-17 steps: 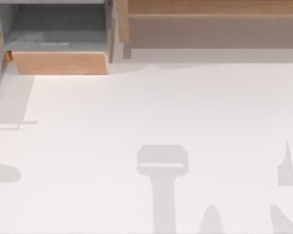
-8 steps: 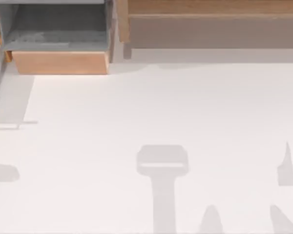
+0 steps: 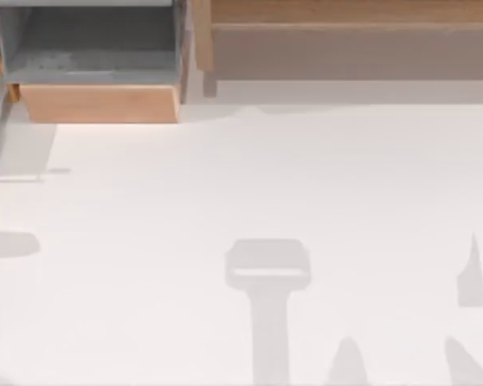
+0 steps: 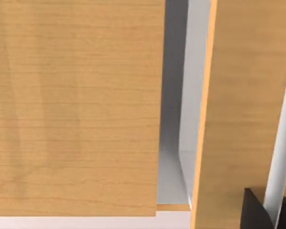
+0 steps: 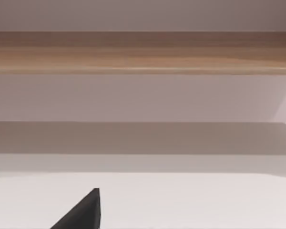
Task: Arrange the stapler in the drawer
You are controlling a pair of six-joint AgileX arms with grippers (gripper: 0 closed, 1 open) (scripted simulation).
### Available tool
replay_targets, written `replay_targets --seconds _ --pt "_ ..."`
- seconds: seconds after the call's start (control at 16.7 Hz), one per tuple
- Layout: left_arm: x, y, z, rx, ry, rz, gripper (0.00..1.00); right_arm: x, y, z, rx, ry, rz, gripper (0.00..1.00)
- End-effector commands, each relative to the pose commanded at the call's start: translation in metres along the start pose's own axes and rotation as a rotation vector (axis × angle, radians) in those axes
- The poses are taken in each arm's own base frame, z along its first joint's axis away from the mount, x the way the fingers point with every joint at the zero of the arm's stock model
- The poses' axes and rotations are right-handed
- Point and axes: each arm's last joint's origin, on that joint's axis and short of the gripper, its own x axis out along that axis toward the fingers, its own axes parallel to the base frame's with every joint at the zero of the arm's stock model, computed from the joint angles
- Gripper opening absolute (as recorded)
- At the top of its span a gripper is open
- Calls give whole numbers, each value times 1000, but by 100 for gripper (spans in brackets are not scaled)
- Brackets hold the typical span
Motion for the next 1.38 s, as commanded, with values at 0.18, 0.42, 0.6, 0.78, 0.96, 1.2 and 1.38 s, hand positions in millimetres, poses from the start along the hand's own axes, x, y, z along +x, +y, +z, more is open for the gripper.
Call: replay_targets --seconds 0.18,0.42,0.6,0.78,0.96,1.2,1.38 --pt "13 0 2 -1 -1 -1 0 0 0 0 0 0 0 100" --pt "12 -1 1 -6 2 -8 0 0 0 0 0 0 0 100" --pt "29 -2 0 -5 0 -9 0 0 0 0 0 0 0 100" --pt "56 0 -1 -2 3 -3 0 0 0 0 0 0 0 100" --pt "73 0 1 -6 3 -7 0 0 0 0 0 0 0 100" --pt "72 -1 -1 -8 6 -10 0 0 0 0 0 0 0 100" --pt "82 -3 -1 -8 2 -14 0 0 0 0 0 0 0 100"
